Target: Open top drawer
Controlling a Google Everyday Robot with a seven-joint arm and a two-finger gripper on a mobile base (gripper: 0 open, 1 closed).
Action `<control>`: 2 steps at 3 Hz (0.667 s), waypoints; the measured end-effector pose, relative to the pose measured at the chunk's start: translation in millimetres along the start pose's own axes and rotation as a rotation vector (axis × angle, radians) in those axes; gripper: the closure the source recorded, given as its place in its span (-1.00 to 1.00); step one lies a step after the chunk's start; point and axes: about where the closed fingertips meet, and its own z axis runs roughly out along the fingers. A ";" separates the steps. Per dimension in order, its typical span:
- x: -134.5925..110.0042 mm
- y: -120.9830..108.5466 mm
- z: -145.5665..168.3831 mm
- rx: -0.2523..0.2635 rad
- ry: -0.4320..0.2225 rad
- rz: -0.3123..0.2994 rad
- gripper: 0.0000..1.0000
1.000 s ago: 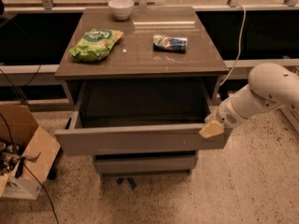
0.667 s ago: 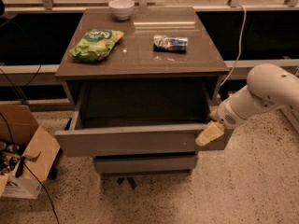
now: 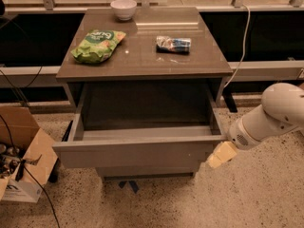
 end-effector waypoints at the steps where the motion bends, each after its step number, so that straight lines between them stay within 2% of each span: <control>1: -0.1 0.0 0.0 0.000 0.000 0.000 -1.00; 2: -37.5 12.6 -10.2 -0.007 -0.027 -0.157 -1.00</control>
Offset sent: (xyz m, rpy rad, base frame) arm 0.0433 0.1005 0.0989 0.0024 -0.2843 0.4992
